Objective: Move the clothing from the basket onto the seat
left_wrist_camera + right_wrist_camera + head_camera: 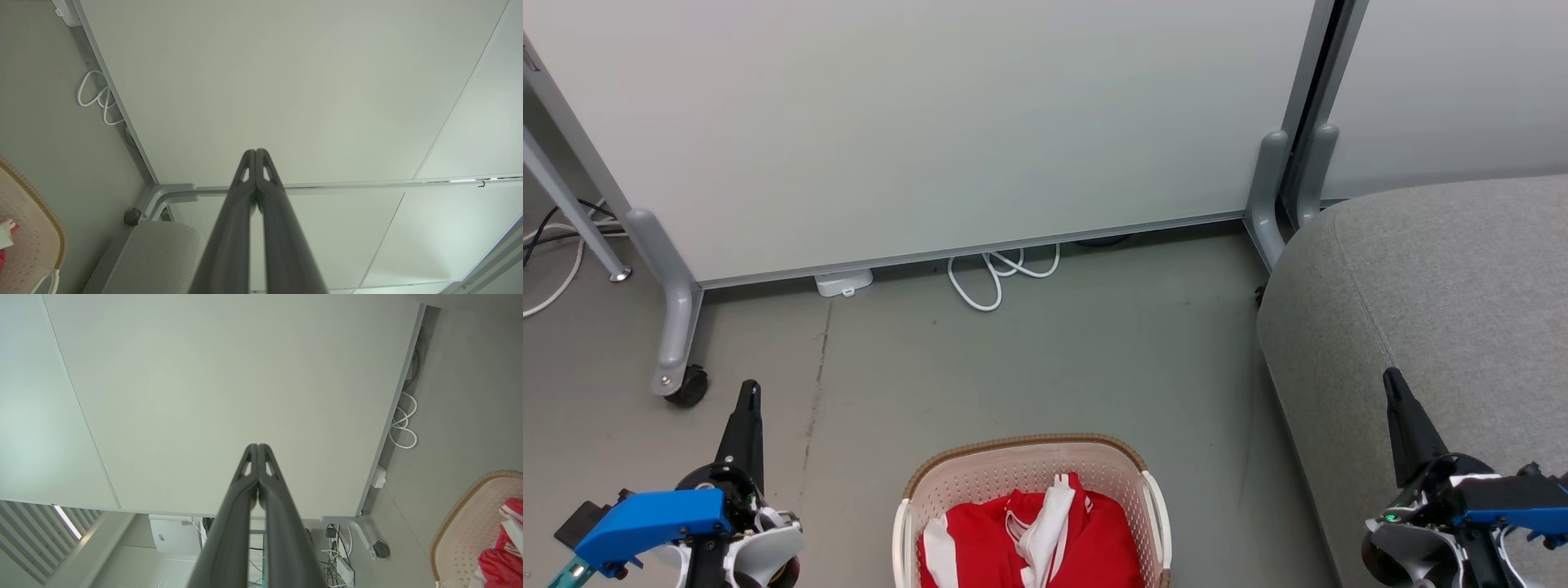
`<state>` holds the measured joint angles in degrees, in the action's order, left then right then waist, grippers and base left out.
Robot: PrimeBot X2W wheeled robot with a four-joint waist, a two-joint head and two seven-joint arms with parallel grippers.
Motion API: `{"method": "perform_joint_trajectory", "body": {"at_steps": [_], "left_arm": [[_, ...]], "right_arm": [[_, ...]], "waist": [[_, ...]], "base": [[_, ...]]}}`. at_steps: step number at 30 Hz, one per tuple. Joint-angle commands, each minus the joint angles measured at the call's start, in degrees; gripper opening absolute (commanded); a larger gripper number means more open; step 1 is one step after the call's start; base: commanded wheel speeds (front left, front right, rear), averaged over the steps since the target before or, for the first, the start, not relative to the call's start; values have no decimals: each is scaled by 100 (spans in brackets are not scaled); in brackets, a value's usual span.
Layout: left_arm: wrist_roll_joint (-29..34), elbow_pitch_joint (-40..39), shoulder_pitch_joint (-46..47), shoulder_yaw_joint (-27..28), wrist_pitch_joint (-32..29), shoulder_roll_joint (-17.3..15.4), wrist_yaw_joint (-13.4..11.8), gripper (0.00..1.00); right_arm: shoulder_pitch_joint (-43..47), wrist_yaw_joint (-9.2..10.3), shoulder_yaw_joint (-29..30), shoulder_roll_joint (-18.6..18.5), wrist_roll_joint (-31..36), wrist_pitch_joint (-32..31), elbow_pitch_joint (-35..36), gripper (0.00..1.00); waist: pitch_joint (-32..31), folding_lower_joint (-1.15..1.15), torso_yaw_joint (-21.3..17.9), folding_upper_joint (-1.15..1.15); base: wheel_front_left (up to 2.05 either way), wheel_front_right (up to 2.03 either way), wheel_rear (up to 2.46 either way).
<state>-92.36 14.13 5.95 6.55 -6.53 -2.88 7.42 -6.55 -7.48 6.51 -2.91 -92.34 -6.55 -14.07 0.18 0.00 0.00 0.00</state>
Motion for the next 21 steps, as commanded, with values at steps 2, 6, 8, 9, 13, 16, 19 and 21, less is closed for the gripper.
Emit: {"method": "perform_joint_trajectory", "body": {"at_steps": [2,6,8,9,13,16,19,21], "left_arm": [[-9,-27,58,4,-15,2,21,0],[-9,-27,58,4,-15,2,21,0],[-9,-27,58,4,-15,2,21,0],[-9,-27,58,4,-15,2,21,0],[2,44,-23,-2,9,4,-1,100],[12,156,-154,-18,32,29,-1,100],[73,125,-123,-65,123,27,-1,100],[153,109,-101,-91,181,26,0,100]], "right_arm": [[79,-3,4,8,-14,-11,16,0],[80,-3,5,8,-14,-11,16,0],[80,-3,5,8,-14,-11,16,0],[80,-3,5,8,-14,-11,16,0],[4,1,-3,2,2,3,-43,100],[43,9,-17,18,15,30,-175,100],[33,8,-31,17,92,121,-160,100],[26,8,-37,17,184,179,-145,100]], "waist": [[0,0,0,0],[0,0,0,0],[0,0,0,0],[0,0,0,0],[0,0,0,0],[3,0,0,0],[6,0,3,0],[9,0,6,0]], "base": [[0,0,0],[0,0,0],[0,0,0],[0,0,0],[0,0,0],[0,0,0],[0,0,0],[0,0,0]]}}
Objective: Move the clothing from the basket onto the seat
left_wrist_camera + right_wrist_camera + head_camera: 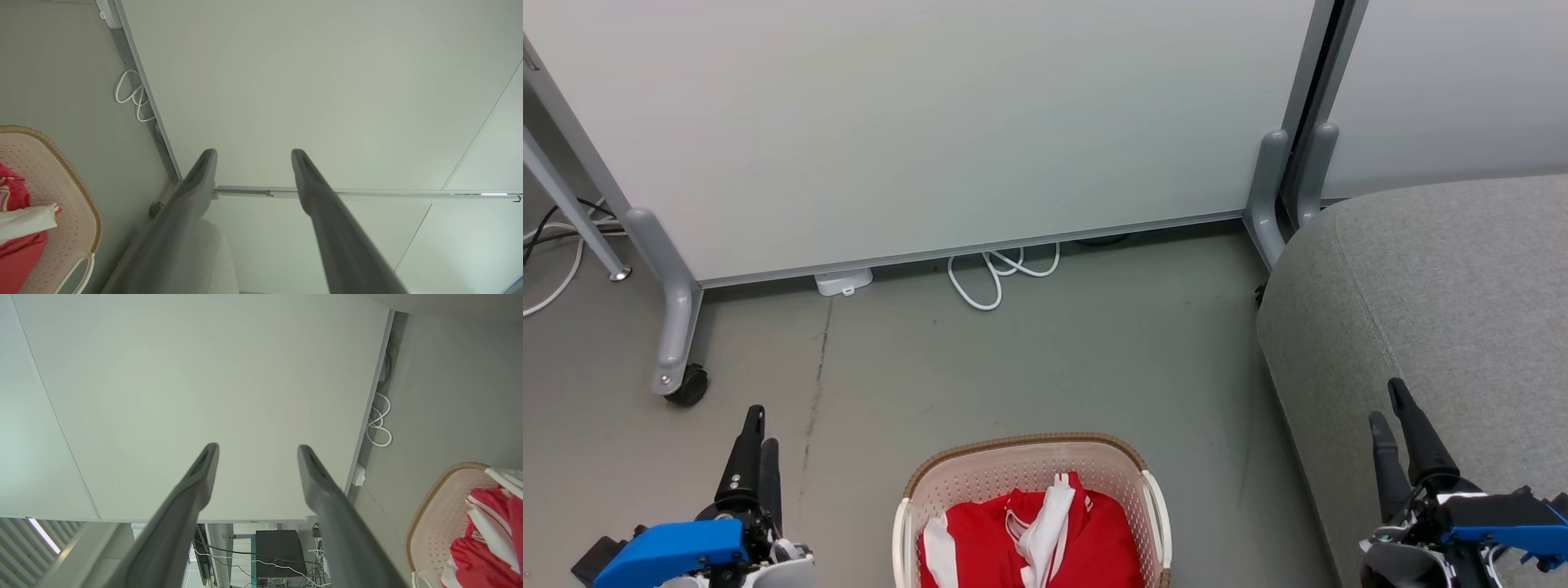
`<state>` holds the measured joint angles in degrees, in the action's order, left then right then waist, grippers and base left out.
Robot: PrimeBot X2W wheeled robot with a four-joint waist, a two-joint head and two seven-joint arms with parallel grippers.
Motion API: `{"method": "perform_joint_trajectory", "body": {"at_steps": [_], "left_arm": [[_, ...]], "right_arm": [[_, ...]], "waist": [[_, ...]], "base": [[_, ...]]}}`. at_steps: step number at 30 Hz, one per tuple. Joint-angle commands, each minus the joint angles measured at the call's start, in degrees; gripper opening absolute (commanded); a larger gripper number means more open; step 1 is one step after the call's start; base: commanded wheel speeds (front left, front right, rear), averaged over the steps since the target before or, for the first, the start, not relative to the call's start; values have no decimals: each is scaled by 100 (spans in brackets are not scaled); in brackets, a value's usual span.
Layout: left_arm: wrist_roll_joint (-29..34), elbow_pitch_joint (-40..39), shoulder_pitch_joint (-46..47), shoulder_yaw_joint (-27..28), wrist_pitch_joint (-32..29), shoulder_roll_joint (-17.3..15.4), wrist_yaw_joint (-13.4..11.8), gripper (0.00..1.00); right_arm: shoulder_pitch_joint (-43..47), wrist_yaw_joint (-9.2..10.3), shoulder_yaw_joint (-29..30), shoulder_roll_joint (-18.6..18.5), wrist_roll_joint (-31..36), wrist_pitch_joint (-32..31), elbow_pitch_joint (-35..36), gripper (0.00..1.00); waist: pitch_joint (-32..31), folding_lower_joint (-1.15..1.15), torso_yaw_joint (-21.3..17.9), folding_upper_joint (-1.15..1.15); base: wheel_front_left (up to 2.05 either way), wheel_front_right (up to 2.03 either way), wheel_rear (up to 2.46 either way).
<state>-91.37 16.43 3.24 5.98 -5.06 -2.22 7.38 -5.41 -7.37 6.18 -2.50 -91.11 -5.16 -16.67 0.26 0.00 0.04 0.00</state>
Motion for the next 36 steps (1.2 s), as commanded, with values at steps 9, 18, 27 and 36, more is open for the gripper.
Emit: {"method": "perform_joint_trajectory", "body": {"at_steps": [9,18,27,36], "left_arm": [[888,-207,278,-129,281,-46,5,100],[1928,-296,352,-237,504,-51,-27,100],[3025,-379,410,-495,707,-56,-171,100],[4118,-381,454,-750,893,-60,-287,100]], "right_arm": [[-123,-5,-64,-27,784,288,216,100],[-173,-6,-199,-31,1833,510,340,100],[-186,-7,-362,-34,2848,713,410,100],[-179,-9,-528,-37,3820,898,491,100]], "waist": [[18,0,24,0],[34,0,52,0],[48,0,89,0],[57,0,117,0]], "base": [[0,0,0],[0,0,0],[0,0,0],[0,0,0]]}}
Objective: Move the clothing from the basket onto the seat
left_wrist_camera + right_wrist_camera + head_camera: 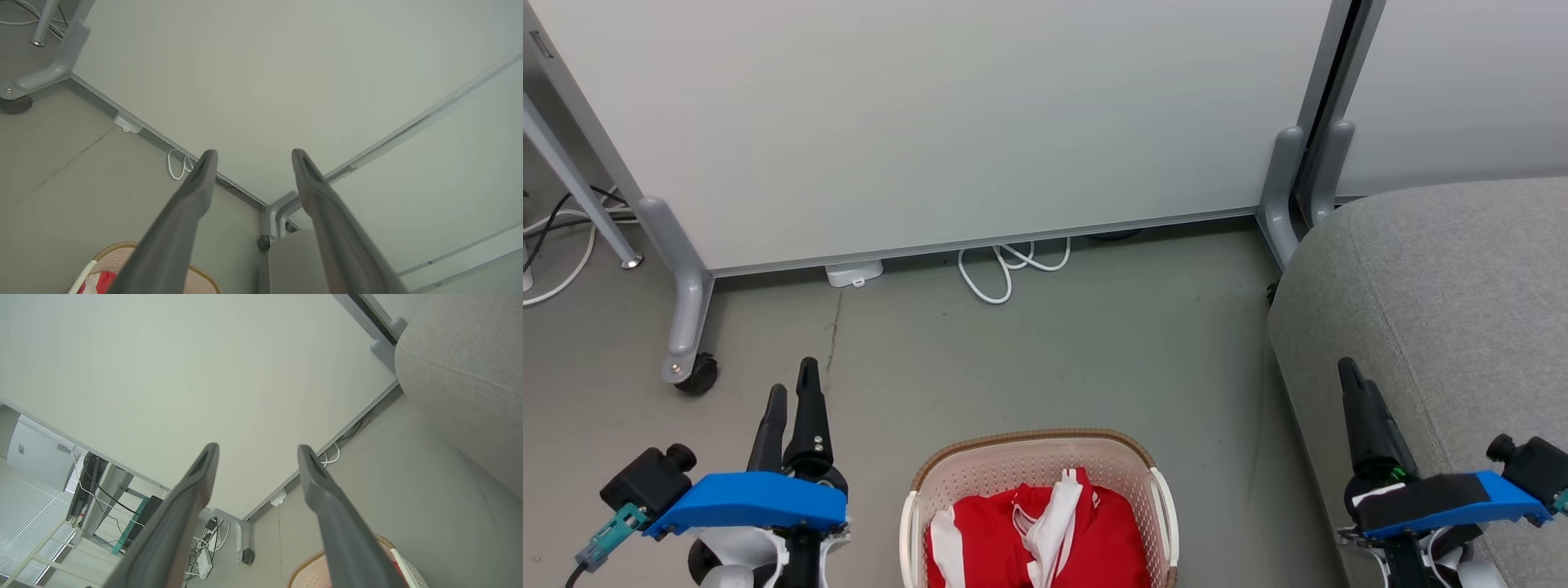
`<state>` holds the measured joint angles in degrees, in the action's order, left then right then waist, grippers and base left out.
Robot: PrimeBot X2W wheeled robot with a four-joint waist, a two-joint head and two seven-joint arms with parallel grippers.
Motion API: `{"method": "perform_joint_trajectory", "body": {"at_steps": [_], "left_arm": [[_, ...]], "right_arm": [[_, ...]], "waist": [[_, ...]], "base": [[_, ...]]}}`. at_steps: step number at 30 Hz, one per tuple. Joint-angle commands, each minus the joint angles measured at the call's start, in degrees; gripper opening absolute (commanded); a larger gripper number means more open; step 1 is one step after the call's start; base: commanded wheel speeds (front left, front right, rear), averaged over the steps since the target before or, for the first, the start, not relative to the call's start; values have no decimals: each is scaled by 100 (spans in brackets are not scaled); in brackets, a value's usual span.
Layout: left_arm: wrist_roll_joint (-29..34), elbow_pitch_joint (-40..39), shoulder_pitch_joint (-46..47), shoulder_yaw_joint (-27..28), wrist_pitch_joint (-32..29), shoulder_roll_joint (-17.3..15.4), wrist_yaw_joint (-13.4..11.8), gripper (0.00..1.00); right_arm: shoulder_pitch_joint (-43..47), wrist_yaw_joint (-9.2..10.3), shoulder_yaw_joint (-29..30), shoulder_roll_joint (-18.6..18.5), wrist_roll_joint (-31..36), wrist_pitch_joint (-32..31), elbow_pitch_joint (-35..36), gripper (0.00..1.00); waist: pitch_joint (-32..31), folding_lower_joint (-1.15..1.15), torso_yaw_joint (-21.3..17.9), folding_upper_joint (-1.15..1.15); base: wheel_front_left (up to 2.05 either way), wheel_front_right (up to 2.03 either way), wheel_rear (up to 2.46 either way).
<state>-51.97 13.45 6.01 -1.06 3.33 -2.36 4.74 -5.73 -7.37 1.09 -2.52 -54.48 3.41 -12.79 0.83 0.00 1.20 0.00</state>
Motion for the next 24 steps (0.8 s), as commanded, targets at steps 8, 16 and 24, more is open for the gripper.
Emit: {"method": "perform_joint_trajectory", "body": {"at_steps": [8,16,24], "left_arm": [[1009,-32,220,-261,203,-61,-110,100],[1626,31,264,-453,344,-109,-171,100],[2150,37,280,-610,469,-150,-227,100]], "right_arm": [[-131,-10,-92,-37,873,195,128,100],[-122,-11,-154,-40,1501,334,86,100],[-82,-12,-221,-42,2014,465,46,100]], "waist": [[9,0,27,0],[16,0,55,0],[14,0,87,0]], "base": [[0,0,0],[0,0,0],[0,0,0]]}}
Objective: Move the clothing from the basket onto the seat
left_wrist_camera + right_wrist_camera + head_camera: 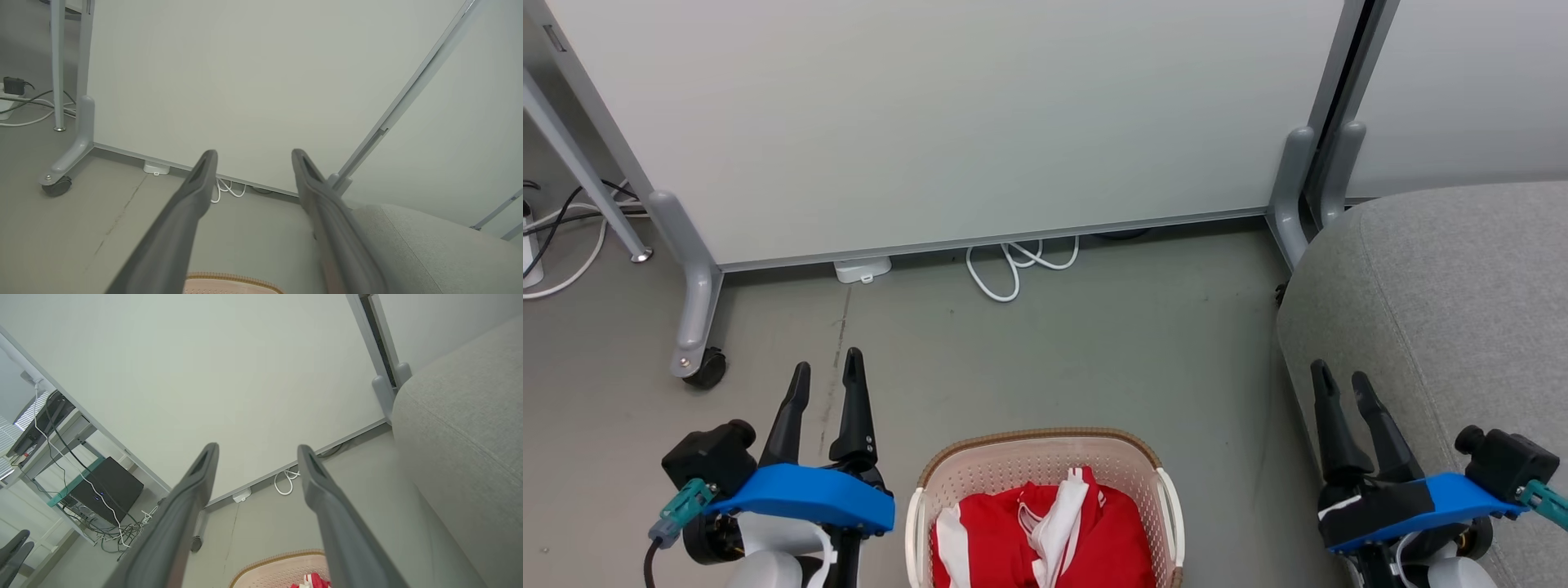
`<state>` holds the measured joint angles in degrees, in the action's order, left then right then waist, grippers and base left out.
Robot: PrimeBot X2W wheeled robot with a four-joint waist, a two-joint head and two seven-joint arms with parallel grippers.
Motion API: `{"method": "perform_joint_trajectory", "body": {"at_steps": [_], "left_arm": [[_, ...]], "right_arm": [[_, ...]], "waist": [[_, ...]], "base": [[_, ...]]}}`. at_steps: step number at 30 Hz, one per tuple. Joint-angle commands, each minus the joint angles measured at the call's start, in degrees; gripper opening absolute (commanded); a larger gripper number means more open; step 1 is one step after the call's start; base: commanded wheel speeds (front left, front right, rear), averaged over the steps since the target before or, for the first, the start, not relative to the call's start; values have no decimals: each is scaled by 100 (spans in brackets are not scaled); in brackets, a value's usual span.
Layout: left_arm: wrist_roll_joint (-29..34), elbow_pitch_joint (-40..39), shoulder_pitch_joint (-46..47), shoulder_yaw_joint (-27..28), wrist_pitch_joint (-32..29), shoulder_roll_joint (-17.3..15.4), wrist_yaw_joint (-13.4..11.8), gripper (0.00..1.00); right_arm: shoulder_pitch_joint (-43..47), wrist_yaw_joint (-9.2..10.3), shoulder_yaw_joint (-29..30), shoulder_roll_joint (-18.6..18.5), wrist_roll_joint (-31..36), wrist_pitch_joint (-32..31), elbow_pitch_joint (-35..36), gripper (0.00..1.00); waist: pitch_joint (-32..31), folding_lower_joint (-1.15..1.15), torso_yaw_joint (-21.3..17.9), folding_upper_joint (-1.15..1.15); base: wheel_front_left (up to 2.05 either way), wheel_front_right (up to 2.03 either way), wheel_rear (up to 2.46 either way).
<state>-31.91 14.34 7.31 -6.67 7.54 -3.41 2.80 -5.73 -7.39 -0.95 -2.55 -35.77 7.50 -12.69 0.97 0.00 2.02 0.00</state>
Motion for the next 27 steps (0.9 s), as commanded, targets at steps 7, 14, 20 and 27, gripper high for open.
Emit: {"method": "perform_joint_trajectory", "body": {"at_steps": [7,14,20,27], "left_arm": [[558,-30,164,-137,155,-73,-49,100],[896,-9,191,-207,241,-85,-41,100],[1239,4,181,-263,326,-93,-56,100],[1637,35,198,-365,410,-116,-43,100]], "right_arm": [[-61,-11,-57,-40,566,159,38,100],[-69,-11,-83,-42,936,247,25,100],[-78,-12,-120,-43,1286,325,27,100],[-73,-13,-146,-44,1659,419,29,100]], "waist": [[1,0,36,0],[10,0,69,0],[18,0,92,0],[23,0,121,0]], "base": [[0,0,0],[0,0,0],[0,0,0],[0,0,0]]}}
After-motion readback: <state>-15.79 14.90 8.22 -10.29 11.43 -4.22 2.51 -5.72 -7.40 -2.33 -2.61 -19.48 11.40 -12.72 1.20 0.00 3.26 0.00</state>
